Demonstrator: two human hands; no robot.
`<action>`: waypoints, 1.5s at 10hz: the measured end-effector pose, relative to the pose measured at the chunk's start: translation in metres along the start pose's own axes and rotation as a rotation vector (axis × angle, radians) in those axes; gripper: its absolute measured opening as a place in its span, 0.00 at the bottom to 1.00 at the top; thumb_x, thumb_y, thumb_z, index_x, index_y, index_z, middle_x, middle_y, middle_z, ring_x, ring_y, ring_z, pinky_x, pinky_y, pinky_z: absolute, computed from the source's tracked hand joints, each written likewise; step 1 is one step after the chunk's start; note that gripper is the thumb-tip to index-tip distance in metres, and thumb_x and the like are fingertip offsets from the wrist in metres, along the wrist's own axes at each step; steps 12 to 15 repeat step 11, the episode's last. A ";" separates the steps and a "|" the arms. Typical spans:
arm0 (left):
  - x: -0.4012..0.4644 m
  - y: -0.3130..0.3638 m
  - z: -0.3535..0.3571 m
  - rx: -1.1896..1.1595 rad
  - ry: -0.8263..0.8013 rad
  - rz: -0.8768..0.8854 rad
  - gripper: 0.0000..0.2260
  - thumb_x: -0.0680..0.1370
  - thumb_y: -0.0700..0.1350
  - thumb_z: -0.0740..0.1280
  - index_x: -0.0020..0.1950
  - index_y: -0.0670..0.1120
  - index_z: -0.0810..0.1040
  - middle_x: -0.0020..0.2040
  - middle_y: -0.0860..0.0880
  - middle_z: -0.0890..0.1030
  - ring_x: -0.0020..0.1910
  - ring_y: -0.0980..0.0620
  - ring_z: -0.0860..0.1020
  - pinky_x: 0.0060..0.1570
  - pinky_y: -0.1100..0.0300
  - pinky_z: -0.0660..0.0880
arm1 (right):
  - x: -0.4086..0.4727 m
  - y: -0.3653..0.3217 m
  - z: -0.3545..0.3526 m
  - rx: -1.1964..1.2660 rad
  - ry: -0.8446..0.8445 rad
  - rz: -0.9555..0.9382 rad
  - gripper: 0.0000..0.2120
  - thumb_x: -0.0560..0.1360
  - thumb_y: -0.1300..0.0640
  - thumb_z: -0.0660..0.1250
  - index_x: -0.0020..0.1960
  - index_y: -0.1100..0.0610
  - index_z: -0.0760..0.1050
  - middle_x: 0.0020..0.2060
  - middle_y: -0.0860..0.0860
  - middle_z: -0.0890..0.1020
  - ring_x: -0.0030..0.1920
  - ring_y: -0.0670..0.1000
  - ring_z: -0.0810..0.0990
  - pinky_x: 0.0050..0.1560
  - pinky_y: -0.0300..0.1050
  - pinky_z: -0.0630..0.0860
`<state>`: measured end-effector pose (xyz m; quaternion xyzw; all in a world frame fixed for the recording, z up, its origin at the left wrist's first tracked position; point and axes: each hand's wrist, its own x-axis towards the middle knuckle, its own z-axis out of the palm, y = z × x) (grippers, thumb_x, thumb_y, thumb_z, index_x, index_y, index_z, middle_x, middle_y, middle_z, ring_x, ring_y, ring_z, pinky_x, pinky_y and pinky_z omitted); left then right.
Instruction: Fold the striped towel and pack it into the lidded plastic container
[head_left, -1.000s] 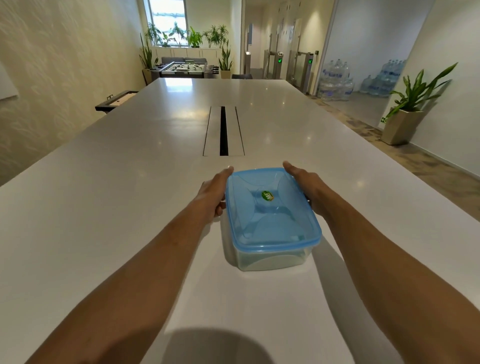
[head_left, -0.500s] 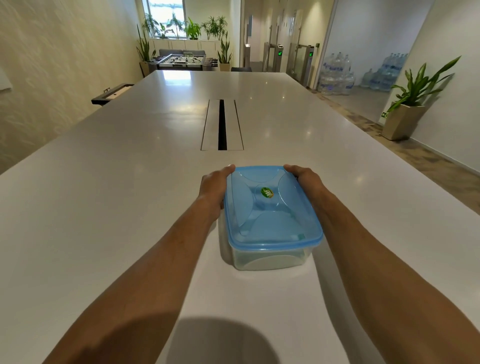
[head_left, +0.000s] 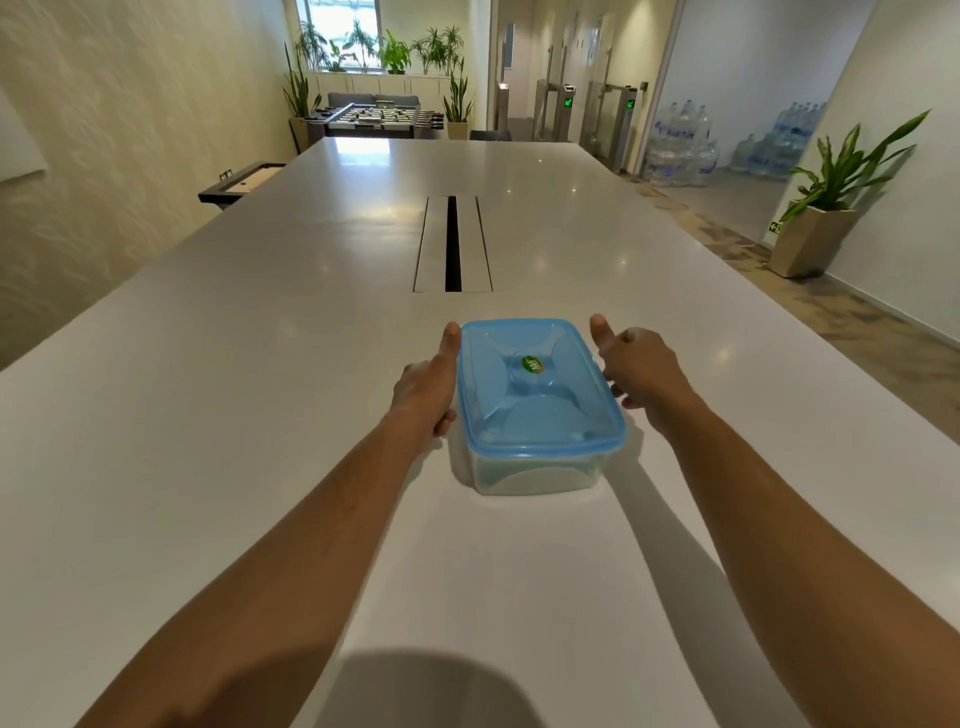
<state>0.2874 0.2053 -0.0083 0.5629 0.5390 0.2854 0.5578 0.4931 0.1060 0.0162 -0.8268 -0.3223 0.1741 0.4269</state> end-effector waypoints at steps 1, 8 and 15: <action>-0.030 -0.020 0.004 0.069 0.043 0.068 0.34 0.65 0.78 0.53 0.31 0.46 0.72 0.28 0.47 0.74 0.23 0.47 0.71 0.29 0.59 0.70 | -0.027 0.011 0.001 -0.149 0.038 0.010 0.30 0.72 0.29 0.54 0.50 0.56 0.74 0.45 0.55 0.81 0.44 0.59 0.81 0.49 0.57 0.80; -0.089 -0.038 0.027 -0.012 0.204 0.154 0.27 0.75 0.65 0.61 0.40 0.40 0.78 0.31 0.47 0.78 0.28 0.50 0.76 0.25 0.60 0.72 | -0.074 0.026 0.018 0.148 0.313 0.050 0.22 0.79 0.46 0.55 0.31 0.58 0.67 0.27 0.51 0.72 0.30 0.53 0.71 0.33 0.47 0.66; -0.123 -0.032 -0.033 0.479 0.300 0.336 0.29 0.75 0.70 0.50 0.35 0.46 0.71 0.38 0.43 0.81 0.39 0.41 0.80 0.39 0.53 0.76 | -0.110 0.017 0.002 -0.181 0.573 -0.313 0.36 0.75 0.29 0.46 0.56 0.58 0.76 0.52 0.57 0.80 0.54 0.59 0.77 0.54 0.54 0.71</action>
